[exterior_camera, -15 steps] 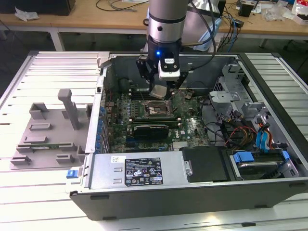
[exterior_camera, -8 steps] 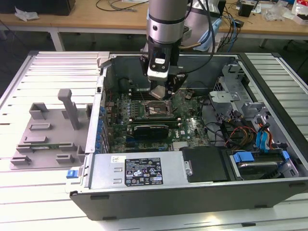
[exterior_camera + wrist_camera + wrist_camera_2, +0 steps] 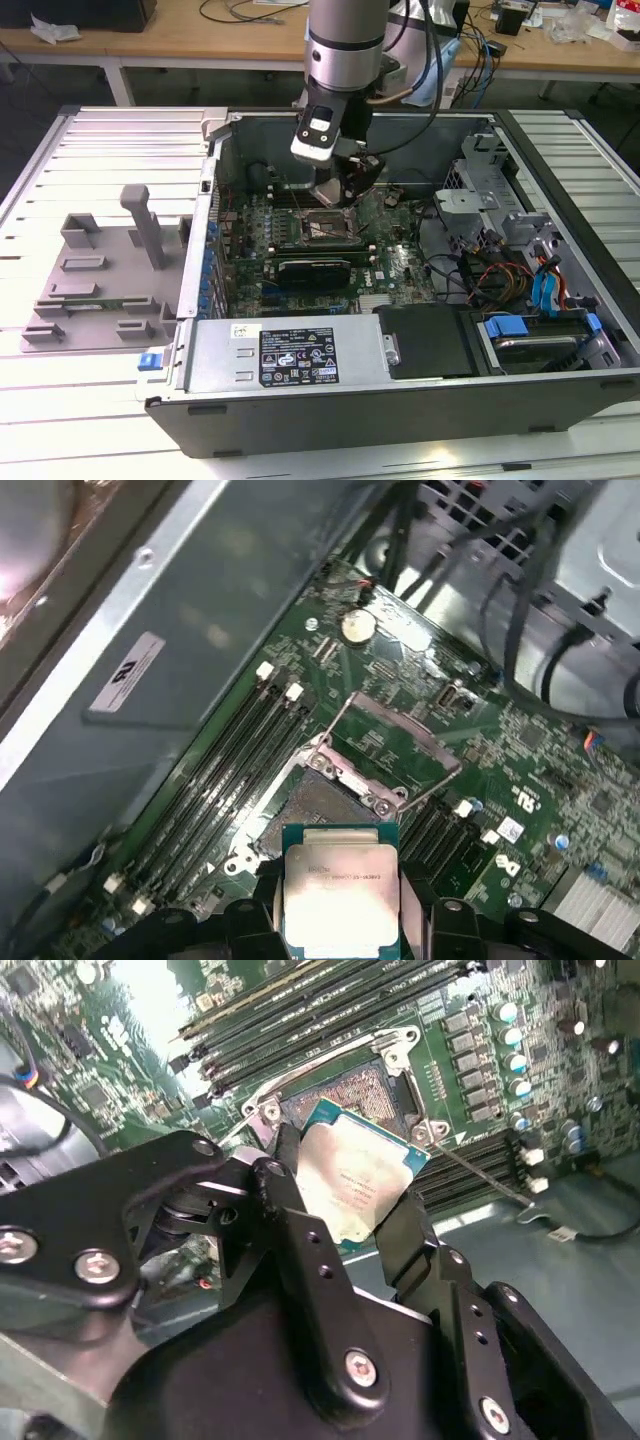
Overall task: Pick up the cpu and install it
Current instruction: 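Place the cpu into insertion slot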
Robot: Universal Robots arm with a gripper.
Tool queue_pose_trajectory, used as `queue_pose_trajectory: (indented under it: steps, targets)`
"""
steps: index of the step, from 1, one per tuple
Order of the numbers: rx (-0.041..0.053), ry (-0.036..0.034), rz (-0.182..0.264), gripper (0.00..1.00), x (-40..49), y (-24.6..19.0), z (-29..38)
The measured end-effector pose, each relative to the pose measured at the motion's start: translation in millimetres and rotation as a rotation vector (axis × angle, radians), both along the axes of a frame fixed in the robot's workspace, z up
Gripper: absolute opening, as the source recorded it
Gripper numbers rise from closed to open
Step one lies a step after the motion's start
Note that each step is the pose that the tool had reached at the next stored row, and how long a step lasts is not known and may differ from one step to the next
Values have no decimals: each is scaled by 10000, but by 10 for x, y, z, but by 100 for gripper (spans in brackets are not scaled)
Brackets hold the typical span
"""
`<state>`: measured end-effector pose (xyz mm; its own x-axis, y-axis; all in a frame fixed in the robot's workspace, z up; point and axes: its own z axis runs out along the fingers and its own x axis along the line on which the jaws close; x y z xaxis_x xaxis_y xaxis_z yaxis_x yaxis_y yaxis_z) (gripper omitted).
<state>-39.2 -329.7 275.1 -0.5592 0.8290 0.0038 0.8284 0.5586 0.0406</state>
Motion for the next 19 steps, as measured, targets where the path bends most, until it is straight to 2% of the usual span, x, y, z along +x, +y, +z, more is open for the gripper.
queue_pose_trajectory:
  steps: [3,6,7,9,12,14,17,19]
  targets:
    - [0,0,-519,55,0,0,-2]
    - [0,1,-1258,55,0,0,-5]
    - [-1,1,-1743,55,0,0,-7]
    - [0,1,-2372,55,0,0,-12]
    - [-1,1,-3597,55,0,0,-22]
    - [-1,1,-3952,55,0,0,-26]
    - [0,1,-4903,55,0,0,-34]
    - [-1,1,-5291,55,0,0,-37]
